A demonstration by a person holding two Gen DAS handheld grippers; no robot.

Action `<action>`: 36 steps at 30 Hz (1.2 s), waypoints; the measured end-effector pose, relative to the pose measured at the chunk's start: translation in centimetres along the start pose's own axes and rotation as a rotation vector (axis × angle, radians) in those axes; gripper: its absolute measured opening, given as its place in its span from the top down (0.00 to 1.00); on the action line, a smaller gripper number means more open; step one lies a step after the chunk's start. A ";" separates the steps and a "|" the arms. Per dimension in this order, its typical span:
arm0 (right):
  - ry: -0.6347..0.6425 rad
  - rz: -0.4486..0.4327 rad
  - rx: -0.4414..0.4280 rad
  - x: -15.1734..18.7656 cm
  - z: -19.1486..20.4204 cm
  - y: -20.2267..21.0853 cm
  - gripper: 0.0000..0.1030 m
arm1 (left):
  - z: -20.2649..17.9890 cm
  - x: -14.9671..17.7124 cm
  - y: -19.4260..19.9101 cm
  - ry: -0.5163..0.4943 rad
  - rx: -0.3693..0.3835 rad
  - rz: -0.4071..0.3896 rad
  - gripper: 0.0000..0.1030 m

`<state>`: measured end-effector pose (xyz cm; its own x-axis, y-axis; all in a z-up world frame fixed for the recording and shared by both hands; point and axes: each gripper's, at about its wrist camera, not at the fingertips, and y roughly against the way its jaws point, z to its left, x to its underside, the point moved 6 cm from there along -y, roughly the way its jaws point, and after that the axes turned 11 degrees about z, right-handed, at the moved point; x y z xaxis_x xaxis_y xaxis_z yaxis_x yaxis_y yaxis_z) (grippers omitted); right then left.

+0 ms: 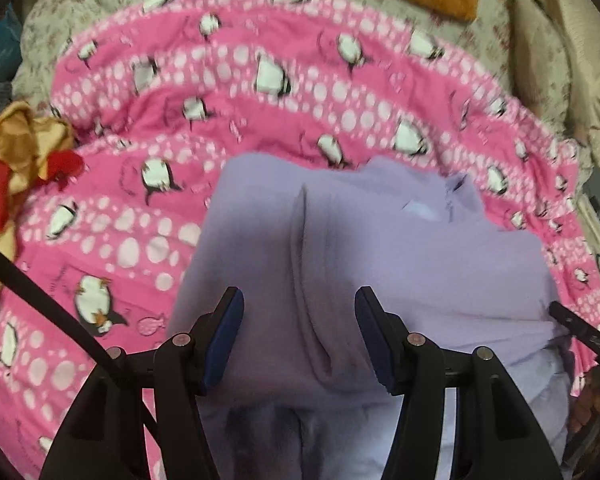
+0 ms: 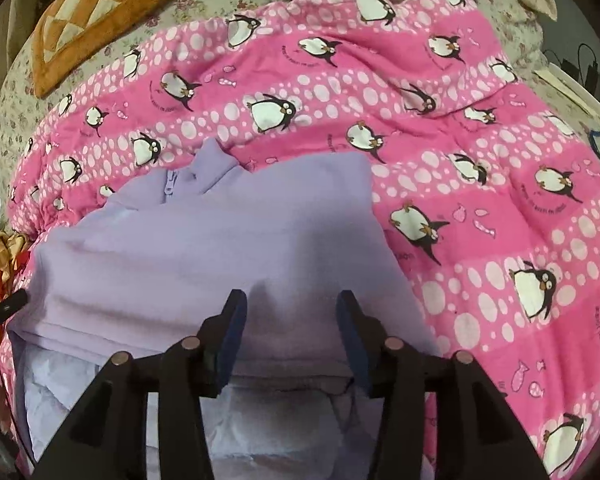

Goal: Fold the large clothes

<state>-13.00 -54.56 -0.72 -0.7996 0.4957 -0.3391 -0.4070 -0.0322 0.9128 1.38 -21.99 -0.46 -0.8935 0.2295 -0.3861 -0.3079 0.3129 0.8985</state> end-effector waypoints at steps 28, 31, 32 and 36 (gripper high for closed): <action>0.009 -0.044 -0.021 0.3 0.1 2.9 0.39 | 1.4 0.8 2.6 -0.001 -0.067 0.000 1.00; -0.037 -0.046 -0.004 0.8 -0.9 4.4 0.39 | 1.2 2.1 5.1 -0.027 -0.063 -0.021 1.00; -0.045 -0.043 -0.011 1.1 -1.0 4.8 0.39 | 1.1 2.6 5.9 -0.029 -0.059 -0.027 1.00; -0.031 -0.012 -0.070 3.0 -0.6 6.5 0.37 | 1.2 5.2 9.7 -0.047 -0.003 -0.053 0.99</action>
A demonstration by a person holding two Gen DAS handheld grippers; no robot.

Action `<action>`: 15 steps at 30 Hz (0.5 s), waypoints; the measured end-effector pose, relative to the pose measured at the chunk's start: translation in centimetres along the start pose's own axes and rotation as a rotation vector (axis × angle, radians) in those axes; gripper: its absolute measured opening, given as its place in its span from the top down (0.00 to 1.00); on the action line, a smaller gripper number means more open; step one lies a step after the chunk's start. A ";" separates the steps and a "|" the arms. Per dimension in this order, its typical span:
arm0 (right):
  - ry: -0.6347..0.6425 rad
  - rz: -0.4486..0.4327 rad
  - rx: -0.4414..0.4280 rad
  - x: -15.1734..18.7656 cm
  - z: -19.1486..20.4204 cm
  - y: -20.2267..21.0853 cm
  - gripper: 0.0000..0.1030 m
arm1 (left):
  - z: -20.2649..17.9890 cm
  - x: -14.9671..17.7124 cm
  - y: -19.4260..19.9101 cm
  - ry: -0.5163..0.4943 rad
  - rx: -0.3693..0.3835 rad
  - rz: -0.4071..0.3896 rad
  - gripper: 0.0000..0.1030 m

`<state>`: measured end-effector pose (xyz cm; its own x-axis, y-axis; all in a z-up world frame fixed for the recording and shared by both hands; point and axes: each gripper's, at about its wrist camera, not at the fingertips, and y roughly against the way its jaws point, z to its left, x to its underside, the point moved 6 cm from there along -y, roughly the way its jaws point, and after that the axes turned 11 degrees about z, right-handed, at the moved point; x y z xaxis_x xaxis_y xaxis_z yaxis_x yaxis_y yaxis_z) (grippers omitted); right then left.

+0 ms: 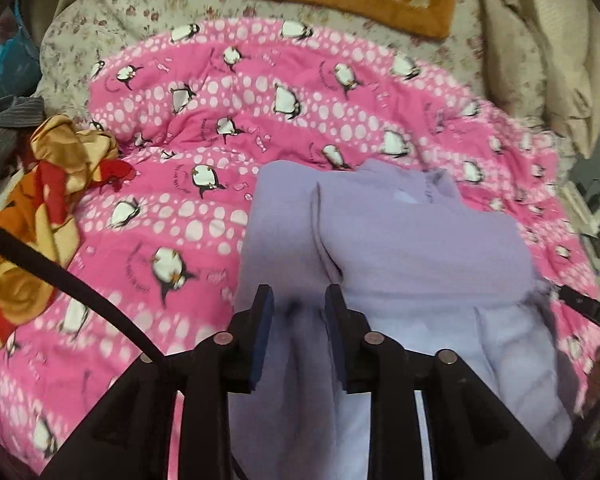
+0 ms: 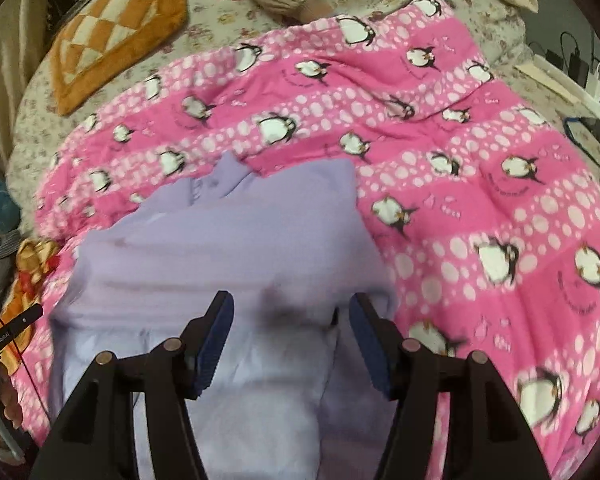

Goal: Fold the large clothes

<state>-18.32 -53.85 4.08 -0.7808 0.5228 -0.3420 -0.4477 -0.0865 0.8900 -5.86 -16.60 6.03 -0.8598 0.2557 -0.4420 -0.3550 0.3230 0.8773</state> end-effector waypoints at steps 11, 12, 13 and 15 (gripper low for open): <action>-0.022 0.050 0.002 8.5 -3.3 6.1 0.26 | 1.3 10.0 5.3 0.006 0.138 0.048 0.79; -0.023 0.048 0.014 8.9 -3.7 6.3 0.25 | 1.3 11.0 5.1 0.001 0.143 0.064 0.79; -0.027 0.046 0.031 9.4 -4.3 6.6 0.25 | 1.3 12.1 4.7 -0.002 0.144 0.080 0.79; -0.044 0.051 0.045 10.5 -5.6 6.7 0.25 | 1.1 13.8 4.0 -0.010 0.150 0.109 0.79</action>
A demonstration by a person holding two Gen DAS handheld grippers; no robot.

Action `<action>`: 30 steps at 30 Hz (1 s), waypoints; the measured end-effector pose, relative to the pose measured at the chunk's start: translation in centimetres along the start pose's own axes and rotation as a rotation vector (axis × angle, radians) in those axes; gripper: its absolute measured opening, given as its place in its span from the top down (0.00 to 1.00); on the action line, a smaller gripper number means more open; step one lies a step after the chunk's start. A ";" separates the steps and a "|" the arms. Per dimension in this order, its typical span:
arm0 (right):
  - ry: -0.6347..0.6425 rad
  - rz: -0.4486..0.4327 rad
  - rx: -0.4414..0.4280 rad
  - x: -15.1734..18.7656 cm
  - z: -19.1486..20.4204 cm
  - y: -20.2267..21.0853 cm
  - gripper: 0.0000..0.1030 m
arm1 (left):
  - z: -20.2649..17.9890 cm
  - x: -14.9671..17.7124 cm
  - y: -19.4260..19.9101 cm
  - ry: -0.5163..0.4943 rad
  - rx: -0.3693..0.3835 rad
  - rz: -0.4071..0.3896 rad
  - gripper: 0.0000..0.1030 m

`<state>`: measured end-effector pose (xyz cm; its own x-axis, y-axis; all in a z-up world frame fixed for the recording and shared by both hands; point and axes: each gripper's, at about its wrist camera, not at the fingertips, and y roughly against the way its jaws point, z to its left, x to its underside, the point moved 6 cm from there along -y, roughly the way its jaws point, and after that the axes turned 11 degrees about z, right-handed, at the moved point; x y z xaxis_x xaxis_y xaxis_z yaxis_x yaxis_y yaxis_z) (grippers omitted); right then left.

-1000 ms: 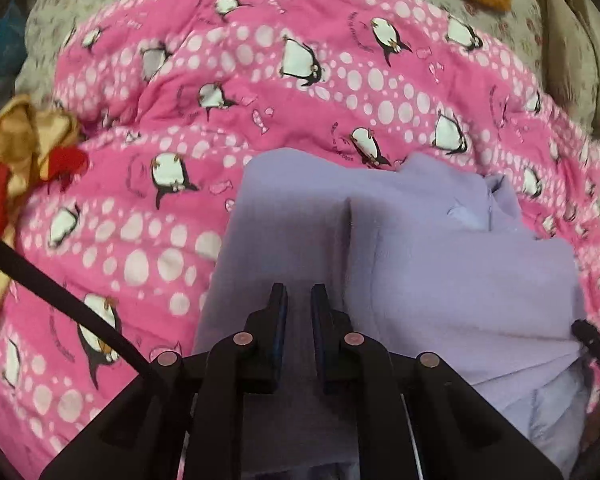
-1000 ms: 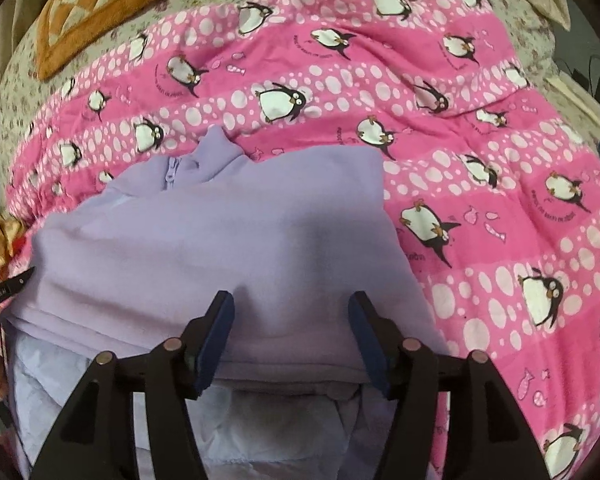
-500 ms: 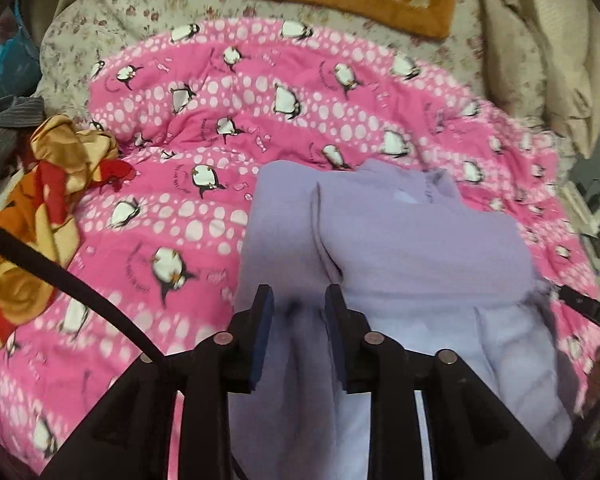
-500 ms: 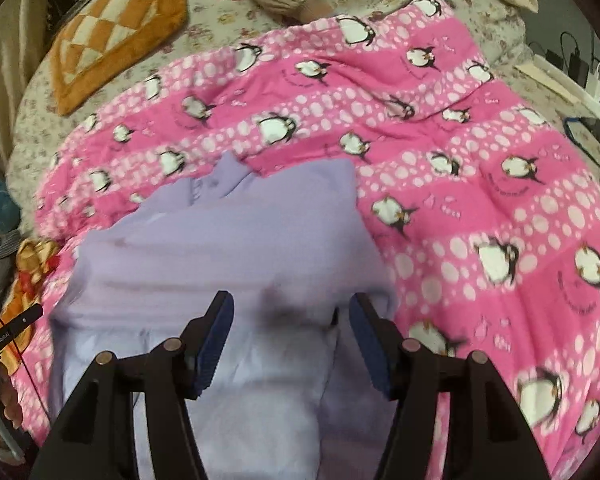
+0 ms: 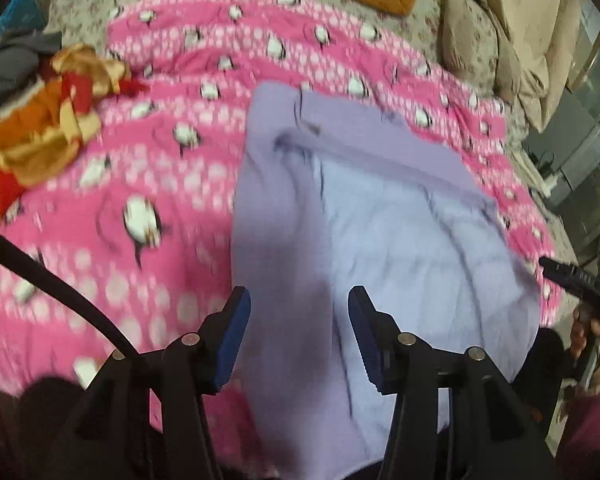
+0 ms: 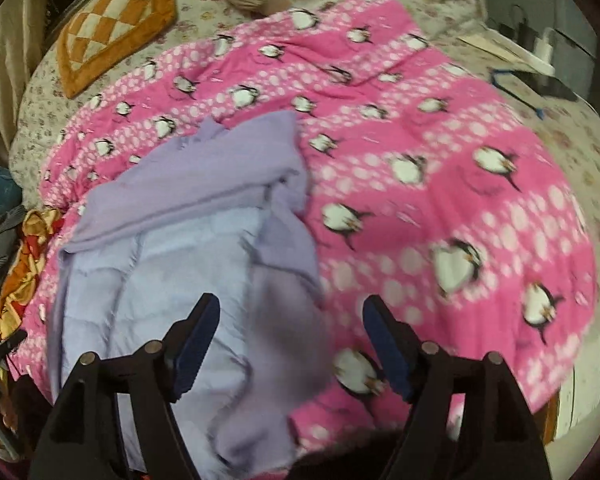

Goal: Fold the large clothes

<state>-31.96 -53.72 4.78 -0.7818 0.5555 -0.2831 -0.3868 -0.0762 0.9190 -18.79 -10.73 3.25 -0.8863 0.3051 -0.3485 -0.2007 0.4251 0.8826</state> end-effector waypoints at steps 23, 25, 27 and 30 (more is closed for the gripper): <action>0.214 0.125 -0.158 9.7 0.1 -1.5 0.19 | 1.7 4.3 -0.1 0.061 0.005 0.048 0.79; 0.201 0.110 -0.166 10.2 -0.3 -1.2 0.20 | 1.9 4.5 0.2 0.063 0.001 0.045 0.79; 0.213 0.094 -0.153 10.5 -0.3 -1.0 0.21 | 2.2 4.7 0.4 0.072 -0.003 0.045 0.79; 0.229 0.113 -0.168 10.8 0.1 -1.0 0.23 | 2.6 5.0 0.8 0.084 -0.007 0.043 0.79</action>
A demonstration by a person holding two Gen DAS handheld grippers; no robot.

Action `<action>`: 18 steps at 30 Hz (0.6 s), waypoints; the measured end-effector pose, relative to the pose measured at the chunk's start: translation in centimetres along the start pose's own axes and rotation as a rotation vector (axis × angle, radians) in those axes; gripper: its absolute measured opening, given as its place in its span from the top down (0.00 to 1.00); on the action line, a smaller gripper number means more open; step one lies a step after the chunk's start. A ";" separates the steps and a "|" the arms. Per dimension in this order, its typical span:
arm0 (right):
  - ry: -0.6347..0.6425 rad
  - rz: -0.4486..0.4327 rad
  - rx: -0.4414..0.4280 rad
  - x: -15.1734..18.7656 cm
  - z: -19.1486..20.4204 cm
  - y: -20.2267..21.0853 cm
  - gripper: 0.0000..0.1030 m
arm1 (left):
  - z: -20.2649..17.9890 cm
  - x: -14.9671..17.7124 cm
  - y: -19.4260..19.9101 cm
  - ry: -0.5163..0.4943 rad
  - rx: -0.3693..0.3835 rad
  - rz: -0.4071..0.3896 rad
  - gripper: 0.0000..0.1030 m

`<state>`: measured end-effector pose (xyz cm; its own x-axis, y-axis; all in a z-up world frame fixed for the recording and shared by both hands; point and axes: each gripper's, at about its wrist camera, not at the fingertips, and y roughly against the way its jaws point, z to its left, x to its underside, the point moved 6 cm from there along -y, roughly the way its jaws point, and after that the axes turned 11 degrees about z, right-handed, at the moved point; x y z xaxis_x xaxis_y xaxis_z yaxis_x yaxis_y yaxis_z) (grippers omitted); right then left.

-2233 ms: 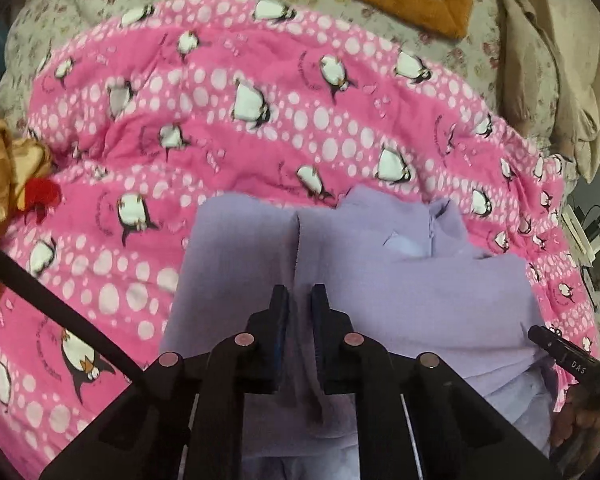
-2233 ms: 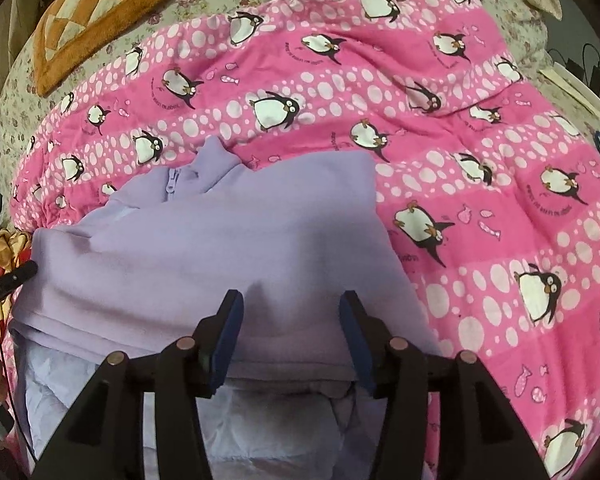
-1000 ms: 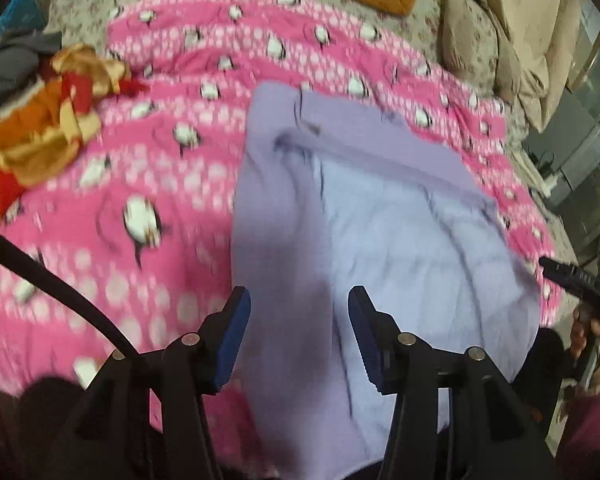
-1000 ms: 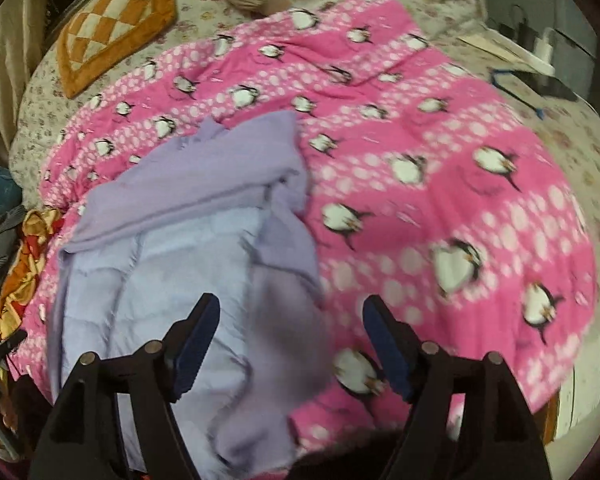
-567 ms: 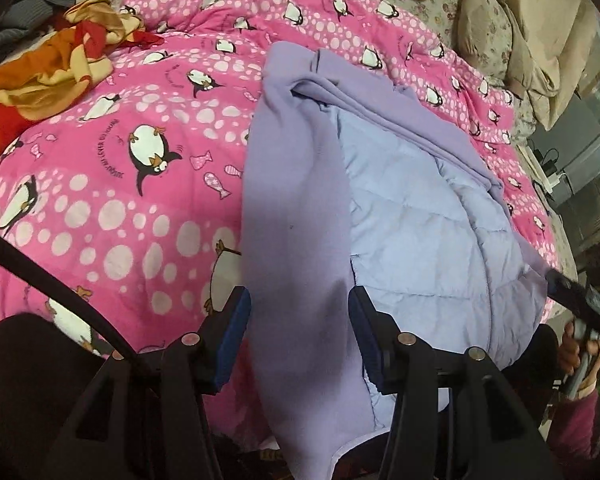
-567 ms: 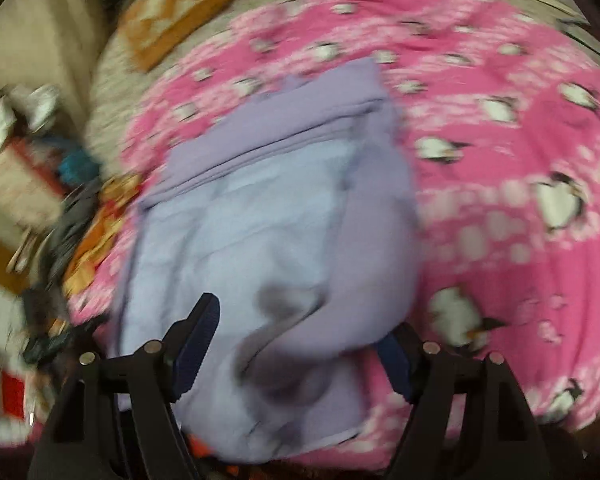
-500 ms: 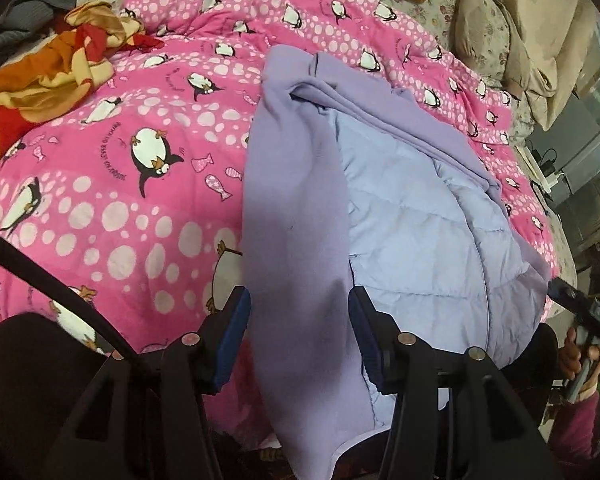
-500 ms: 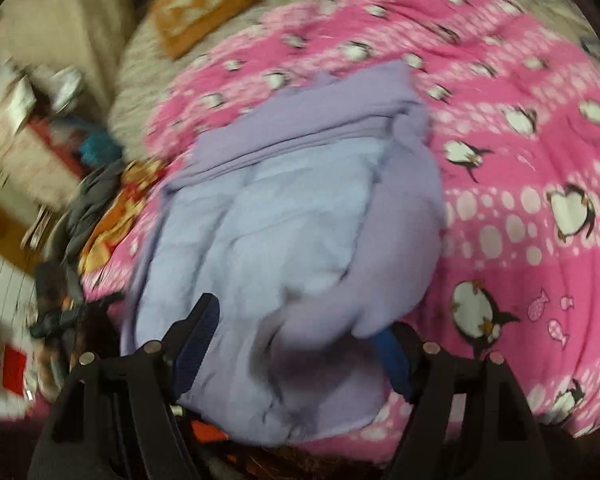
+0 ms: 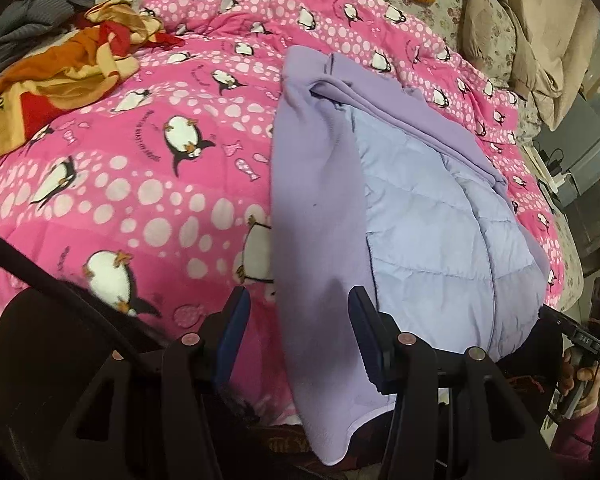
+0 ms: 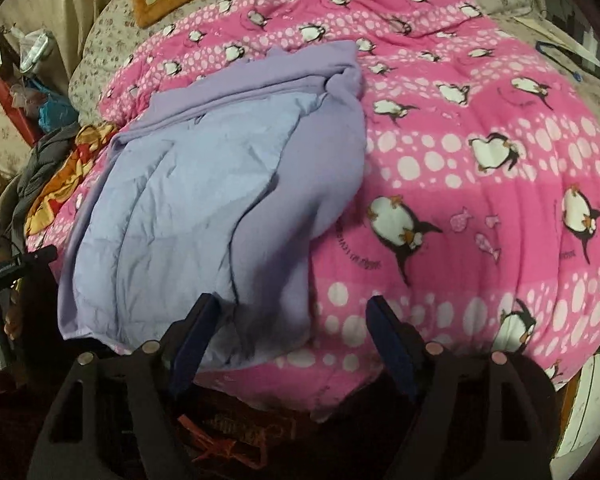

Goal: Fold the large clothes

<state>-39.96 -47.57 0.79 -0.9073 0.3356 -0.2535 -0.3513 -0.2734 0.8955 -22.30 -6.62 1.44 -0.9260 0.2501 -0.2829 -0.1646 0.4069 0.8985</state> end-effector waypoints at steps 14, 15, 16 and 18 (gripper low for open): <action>0.081 0.054 0.213 -0.3 1.4 -3.9 0.85 | -1.4 0.2 0.3 -0.014 0.018 -0.002 0.79; 0.044 0.043 0.190 -0.6 1.6 -4.2 0.91 | -1.5 0.2 0.4 -0.016 0.019 -0.004 0.79; 0.042 0.026 0.176 -0.6 1.8 -3.6 0.93 | -1.5 0.2 0.7 -0.018 0.021 -0.008 0.79; 0.044 -0.001 0.156 0.0 1.9 -1.5 0.94 | -1.2 0.4 1.2 -0.019 0.016 -0.016 0.79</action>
<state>-39.06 -45.47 0.15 -0.9173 0.2948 -0.2676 -0.3156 -0.1287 0.9401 -23.27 -7.09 2.77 -0.9166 0.2602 -0.3035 -0.1734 0.4253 0.8883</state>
